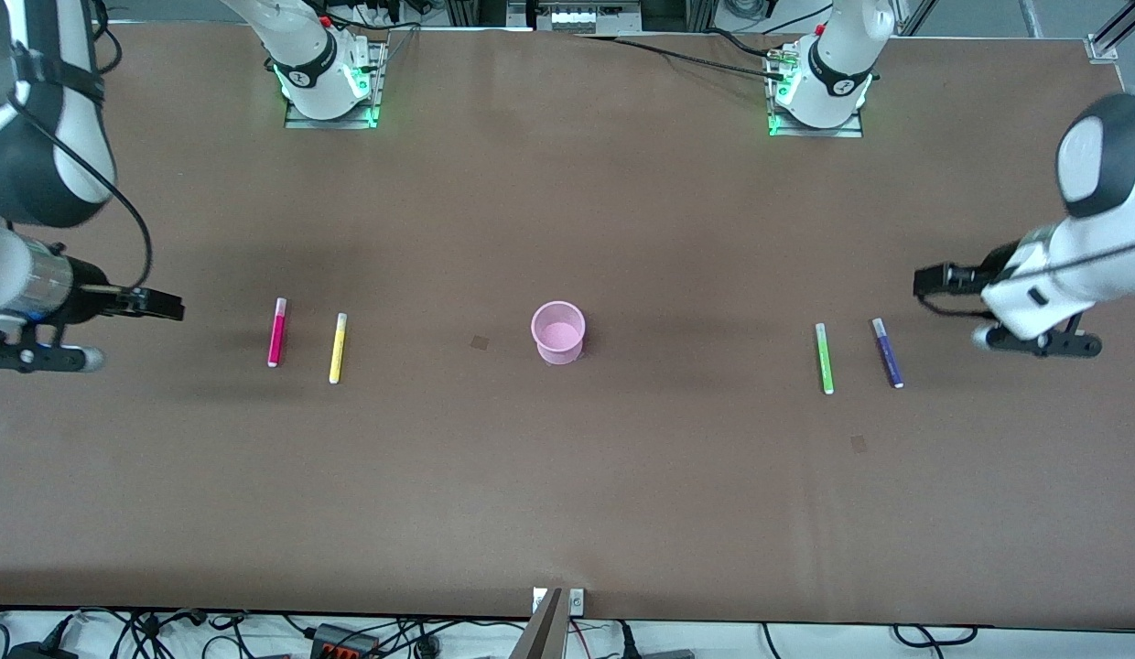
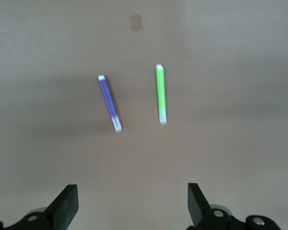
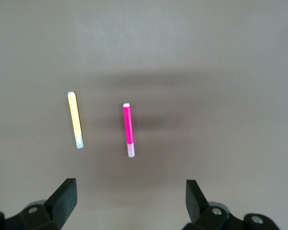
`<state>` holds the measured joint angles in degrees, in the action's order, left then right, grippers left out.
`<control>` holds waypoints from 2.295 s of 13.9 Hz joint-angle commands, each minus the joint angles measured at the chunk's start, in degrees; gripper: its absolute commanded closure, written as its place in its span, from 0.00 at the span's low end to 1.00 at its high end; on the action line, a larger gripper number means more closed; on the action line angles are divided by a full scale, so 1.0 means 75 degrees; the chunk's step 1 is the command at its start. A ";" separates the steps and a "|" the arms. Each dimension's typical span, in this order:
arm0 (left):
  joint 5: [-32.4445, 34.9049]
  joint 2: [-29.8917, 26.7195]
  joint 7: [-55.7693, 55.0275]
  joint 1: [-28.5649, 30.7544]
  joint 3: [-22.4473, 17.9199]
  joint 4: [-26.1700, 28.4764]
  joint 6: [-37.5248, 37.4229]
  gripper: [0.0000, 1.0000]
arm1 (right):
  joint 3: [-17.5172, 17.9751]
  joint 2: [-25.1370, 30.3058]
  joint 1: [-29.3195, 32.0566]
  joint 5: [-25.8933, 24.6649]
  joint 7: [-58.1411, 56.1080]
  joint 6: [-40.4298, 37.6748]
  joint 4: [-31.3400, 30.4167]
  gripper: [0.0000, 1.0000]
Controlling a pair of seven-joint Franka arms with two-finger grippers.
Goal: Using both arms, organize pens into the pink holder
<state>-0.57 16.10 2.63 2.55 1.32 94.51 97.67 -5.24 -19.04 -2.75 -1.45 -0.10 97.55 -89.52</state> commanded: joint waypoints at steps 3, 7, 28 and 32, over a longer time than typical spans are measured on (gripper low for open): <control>0.0134 0.1927 -0.0139 0.0666 0.0023 -0.0191 0.1890 0.00 | 0.0007 -0.0916 -0.0138 -0.0053 0.0084 0.0632 -0.0088 0.00; 0.0146 0.2775 -0.0011 0.0866 0.0023 0.0170 0.3380 0.00 | 0.0007 -0.1888 -0.0149 -0.0053 -0.0022 0.1441 -0.0088 0.00; 0.0041 0.2402 0.0608 0.1218 0.0888 0.0573 0.3283 0.99 | -0.0004 -0.3074 -0.0196 0.0404 -0.0139 0.2099 -0.0357 0.23; -0.0390 0.2272 0.2819 0.1709 0.2409 0.0174 0.3020 0.99 | -0.0004 -0.3074 -0.0184 0.0404 -0.0139 0.2088 -0.0357 0.38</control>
<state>-1.16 33.93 14.58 12.06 13.69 97.15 121.43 -5.38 -42.50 -4.44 0.73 -0.28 113.12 -91.68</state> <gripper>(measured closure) 0.815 0.282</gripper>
